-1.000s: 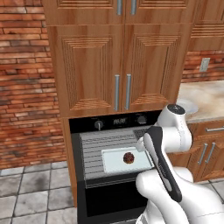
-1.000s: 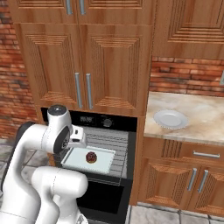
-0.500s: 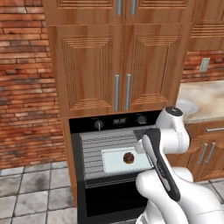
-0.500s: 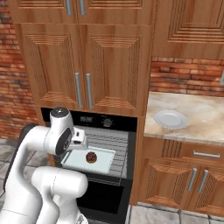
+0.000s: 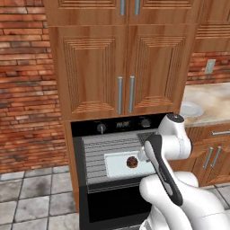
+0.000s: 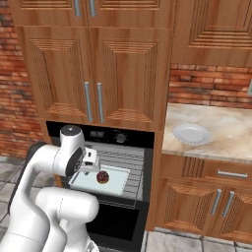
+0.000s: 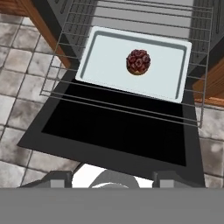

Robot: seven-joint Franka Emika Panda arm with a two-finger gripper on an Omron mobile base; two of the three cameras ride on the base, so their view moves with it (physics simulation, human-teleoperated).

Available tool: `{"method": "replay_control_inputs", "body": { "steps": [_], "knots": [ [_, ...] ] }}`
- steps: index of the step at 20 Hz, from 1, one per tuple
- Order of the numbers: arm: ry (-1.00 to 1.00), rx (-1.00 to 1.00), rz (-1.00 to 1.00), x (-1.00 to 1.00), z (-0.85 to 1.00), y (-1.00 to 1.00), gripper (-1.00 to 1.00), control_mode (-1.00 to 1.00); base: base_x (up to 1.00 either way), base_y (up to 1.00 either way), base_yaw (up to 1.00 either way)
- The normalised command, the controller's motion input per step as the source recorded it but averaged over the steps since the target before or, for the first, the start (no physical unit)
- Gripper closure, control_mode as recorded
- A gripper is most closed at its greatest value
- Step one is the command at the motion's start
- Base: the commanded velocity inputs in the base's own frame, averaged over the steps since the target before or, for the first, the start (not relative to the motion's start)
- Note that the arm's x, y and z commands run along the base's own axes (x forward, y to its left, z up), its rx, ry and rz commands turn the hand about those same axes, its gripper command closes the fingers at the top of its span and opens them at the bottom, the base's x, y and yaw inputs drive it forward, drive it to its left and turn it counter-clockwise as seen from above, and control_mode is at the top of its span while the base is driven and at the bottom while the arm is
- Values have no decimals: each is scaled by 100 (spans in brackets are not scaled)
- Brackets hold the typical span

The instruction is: Take the baked cake out of the oven and place it on the plate for cooling. Then close the oven door.

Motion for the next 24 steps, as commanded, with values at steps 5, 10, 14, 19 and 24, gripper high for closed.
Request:
{"method": "replay_control_inputs", "body": {
  "steps": [5,10,14,19,24],
  "knots": [
    [-1,0,0,0,-17,0,-100,-100,0,0,0],
    [-2,0,-1,0,-18,0,-100,-100,0,0,0],
    [-5,0,0,0,-26,0,-100,-100,0,0,0],
    [-7,0,0,0,-19,0,-100,-100,0,0,0],
    [-7,0,0,0,-13,0,-100,-100,0,0,0]
  ]
}}
